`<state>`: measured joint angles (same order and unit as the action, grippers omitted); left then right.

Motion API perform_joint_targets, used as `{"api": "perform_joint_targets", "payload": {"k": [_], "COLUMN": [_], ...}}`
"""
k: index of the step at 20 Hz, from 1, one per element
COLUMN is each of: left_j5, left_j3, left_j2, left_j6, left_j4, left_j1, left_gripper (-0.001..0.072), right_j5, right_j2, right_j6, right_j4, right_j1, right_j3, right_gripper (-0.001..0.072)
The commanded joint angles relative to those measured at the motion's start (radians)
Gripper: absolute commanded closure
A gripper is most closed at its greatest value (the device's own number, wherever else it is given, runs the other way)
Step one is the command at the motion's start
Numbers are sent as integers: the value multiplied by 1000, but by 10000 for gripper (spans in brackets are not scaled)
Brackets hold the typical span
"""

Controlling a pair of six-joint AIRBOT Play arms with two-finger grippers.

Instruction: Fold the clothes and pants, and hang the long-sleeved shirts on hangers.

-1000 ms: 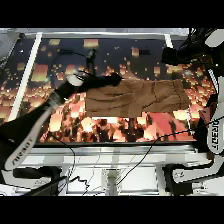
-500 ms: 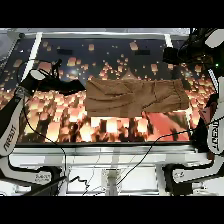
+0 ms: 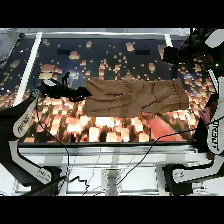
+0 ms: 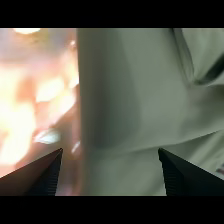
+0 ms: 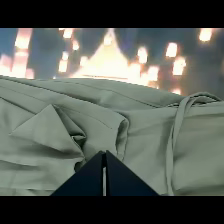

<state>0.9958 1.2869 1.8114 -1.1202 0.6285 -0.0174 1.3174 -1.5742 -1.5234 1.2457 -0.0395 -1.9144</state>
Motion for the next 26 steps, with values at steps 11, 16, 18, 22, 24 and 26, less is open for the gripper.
{"api": "perform_joint_targets", "payload": {"k": [11, 16, 18, 22, 24, 26], "left_j5": [3, 134, 170, 192, 192, 192], "left_j3": [130, 316, 386, 439, 439, 440], "left_j2": [-100, -251, -280, -313, -332, -358], "left_j6": [18, -242, -298, -414, -413, -398], "left_j4": [56, 177, 180, 179, 180, 189], "left_j1": [-85, -86, -88, -101, -107, -105], "left_gripper": [697, 697, 698, 698, 697, 697], "right_j5": [-25, -3, -24, -184, -294, -381], "right_j2": [-29, -143, -193, -278, -304, -330], "right_j6": [38, 37, 37, 33, -2, -53], "right_j4": [14, -32, -50, -180, -196, -197], "right_j1": [3, 56, 123, 300, 402, 484], "right_j3": [2, 106, 153, 159, 160, 159], "right_gripper": [673, 674, 673, 674, 675, 676]}}
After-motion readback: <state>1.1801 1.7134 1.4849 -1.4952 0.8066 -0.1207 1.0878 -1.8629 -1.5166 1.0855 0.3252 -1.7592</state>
